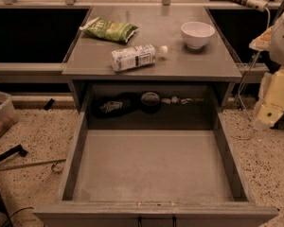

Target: Place blue plastic bottle into top drawer

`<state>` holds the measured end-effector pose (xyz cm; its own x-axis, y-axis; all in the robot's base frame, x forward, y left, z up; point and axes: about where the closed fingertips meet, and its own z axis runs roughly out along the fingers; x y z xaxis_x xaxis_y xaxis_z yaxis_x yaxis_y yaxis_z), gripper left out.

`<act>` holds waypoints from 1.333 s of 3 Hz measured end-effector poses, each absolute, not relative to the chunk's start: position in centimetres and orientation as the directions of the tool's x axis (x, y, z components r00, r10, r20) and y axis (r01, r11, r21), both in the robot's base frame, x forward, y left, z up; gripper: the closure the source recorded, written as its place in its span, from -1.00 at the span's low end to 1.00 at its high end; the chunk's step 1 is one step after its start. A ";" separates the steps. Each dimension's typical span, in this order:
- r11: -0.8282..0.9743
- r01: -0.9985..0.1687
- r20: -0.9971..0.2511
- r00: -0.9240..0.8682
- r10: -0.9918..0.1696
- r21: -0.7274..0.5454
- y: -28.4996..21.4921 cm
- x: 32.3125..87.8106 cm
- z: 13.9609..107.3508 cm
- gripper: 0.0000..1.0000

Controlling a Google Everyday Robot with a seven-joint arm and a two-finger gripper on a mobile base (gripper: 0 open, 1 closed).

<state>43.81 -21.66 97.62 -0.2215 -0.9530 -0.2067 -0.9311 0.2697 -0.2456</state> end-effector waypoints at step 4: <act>0.120 -0.910 -0.286 -0.001 -0.958 -0.398 -14.1 55.3 103.1 -1.00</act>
Offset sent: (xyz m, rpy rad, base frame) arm 0.0548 0.0131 0.0320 0.0060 -0.1036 0.0585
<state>55.25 -14.14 103.12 -0.0012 -0.9583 -0.2857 -0.9097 0.1197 -0.3976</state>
